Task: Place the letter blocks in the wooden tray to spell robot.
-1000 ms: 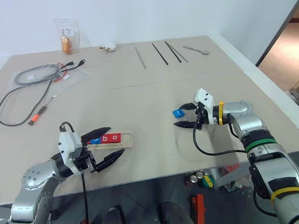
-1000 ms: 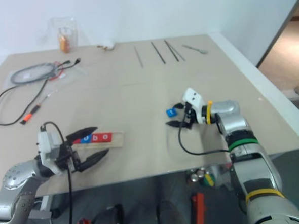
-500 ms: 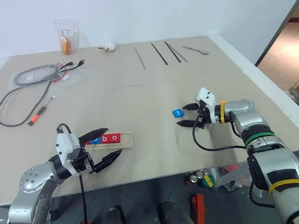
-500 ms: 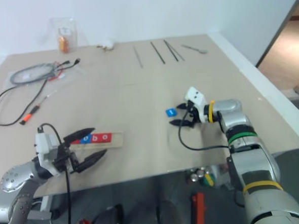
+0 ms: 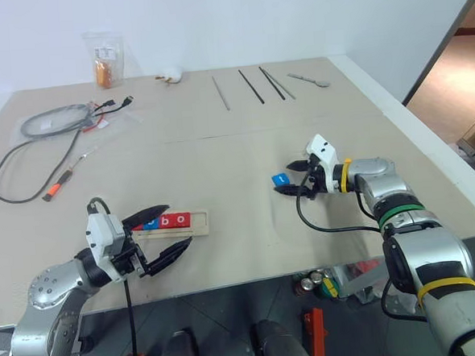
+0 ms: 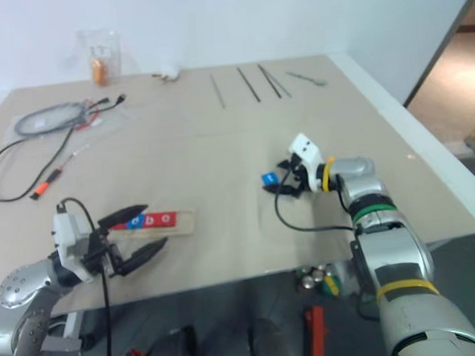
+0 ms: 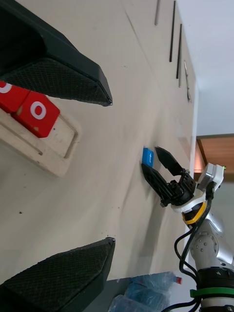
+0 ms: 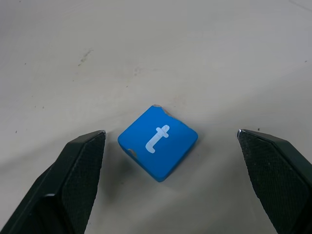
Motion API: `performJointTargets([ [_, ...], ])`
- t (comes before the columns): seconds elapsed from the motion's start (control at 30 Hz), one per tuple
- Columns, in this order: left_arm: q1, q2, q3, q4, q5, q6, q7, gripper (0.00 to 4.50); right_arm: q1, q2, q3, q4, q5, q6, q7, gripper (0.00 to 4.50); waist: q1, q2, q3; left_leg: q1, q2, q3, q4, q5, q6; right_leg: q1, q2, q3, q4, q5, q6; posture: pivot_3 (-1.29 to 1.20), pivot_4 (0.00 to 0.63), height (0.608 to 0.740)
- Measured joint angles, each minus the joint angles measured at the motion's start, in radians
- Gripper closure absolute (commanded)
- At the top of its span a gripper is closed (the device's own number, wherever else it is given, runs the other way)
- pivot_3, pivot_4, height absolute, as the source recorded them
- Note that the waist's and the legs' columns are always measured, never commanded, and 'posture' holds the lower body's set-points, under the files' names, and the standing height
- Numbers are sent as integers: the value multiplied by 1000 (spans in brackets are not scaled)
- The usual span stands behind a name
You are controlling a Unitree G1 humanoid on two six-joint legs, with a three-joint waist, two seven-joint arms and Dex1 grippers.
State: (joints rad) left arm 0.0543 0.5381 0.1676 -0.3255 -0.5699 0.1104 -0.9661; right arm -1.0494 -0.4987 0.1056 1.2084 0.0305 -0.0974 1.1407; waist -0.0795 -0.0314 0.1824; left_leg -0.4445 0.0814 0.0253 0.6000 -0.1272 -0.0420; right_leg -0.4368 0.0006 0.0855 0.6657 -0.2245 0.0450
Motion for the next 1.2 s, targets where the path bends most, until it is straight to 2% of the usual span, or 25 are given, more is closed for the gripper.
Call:
performJointTargets([
  [0.33, -4, 0, 0, 0, 0, -3, 4, 0, 14, 7, -31, 4, 9, 17, 31, 281, 0, 0, 0, 0, 0, 0, 0, 0, 0, 0, 0, 0, 0, 0, 0, 0, 150, 740],
  [0.57, -27, 9, 0, 3, 0, -3, -3, 0, 66, 34, -79, -16, 23, 0, -60, 281, -1, -1, 0, 7, 0, 0, 2, 0, 0, 8, 0, 1, 0, 1, 0, 0, 150, 740],
  [0.83, -51, 32, 3, 24, -1, -1, -23, 0, 170, 40, -132, -136, 68, -4, -76, 281, -2, -1, -1, 8, -2, 0, 3, 0, 0, 11, -3, 0, 0, 0, 1, 0, 150, 740],
  [1.2, -92, 39, 3, 44, -1, 6, -42, 0, 221, 49, -150, -215, 95, 20, -104, 281, -2, -1, -1, 8, -2, 0, 2, 0, 0, 11, -3, 0, 0, -1, 2, 0, 150, 740],
])
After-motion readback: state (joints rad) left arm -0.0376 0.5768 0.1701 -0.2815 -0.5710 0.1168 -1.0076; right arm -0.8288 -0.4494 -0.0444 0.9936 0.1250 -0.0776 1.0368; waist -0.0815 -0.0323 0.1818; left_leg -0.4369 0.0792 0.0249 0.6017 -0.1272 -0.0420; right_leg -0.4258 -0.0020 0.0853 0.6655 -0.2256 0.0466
